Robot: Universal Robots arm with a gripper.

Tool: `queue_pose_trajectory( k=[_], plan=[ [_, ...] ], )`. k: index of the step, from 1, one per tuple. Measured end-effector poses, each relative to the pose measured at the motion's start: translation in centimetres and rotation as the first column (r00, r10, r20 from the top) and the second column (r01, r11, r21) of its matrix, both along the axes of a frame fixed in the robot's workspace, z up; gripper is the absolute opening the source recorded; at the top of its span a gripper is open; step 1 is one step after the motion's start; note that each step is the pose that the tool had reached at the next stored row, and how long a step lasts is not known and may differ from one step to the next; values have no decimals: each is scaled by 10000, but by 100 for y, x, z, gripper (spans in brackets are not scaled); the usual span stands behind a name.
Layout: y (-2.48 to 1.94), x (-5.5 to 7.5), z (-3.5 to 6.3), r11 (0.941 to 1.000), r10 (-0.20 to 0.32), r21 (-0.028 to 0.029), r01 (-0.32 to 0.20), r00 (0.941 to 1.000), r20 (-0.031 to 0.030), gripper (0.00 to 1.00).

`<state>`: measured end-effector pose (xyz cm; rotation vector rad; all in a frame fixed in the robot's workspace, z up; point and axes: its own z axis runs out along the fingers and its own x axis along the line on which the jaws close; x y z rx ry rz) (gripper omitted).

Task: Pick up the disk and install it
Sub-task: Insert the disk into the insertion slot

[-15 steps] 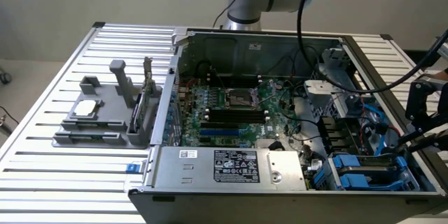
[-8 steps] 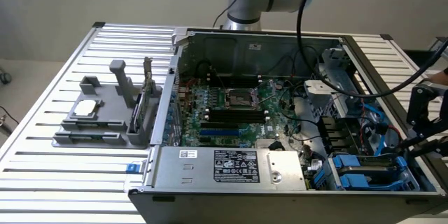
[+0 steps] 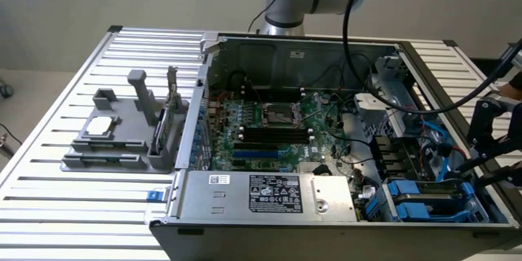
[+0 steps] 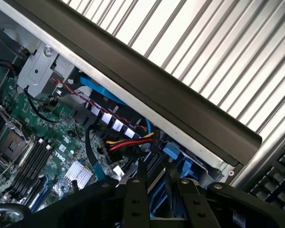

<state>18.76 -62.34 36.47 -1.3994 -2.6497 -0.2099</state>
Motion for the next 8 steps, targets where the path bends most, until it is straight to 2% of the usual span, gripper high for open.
queue_pose_trajectory(
  k=[8],
  plan=[
    [0, -24, -54, 10000, -42, 5, 42, 10000, 0, 31]
  ],
)
